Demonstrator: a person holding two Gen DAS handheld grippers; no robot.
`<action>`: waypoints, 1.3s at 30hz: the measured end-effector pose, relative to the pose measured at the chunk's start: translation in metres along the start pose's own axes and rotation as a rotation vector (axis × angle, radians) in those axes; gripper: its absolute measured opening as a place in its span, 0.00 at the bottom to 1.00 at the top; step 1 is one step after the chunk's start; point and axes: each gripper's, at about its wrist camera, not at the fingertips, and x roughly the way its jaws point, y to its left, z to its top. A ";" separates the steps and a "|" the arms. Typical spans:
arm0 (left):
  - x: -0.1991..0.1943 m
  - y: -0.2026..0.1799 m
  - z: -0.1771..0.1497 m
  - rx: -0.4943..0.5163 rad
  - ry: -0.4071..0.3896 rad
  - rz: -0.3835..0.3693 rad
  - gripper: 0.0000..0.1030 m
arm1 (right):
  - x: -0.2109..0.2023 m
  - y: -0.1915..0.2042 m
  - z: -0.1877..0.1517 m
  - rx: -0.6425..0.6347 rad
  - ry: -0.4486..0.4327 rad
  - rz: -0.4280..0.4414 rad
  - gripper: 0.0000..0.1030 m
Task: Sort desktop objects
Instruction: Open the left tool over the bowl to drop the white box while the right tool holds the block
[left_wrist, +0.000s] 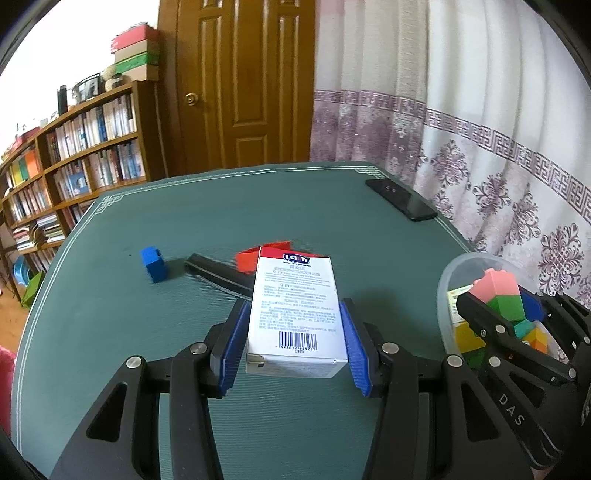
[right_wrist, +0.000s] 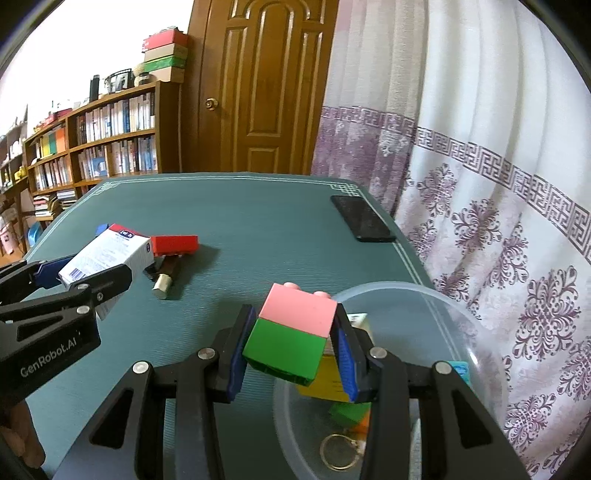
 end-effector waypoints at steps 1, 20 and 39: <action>0.000 -0.003 0.001 0.005 0.000 -0.003 0.51 | -0.001 -0.002 0.000 0.001 -0.002 -0.004 0.44; 0.007 -0.074 0.008 0.104 0.009 -0.093 0.51 | -0.008 -0.056 -0.010 0.041 -0.001 -0.082 0.44; 0.012 -0.137 0.011 0.197 0.019 -0.176 0.51 | -0.008 -0.106 -0.019 0.115 0.009 -0.125 0.44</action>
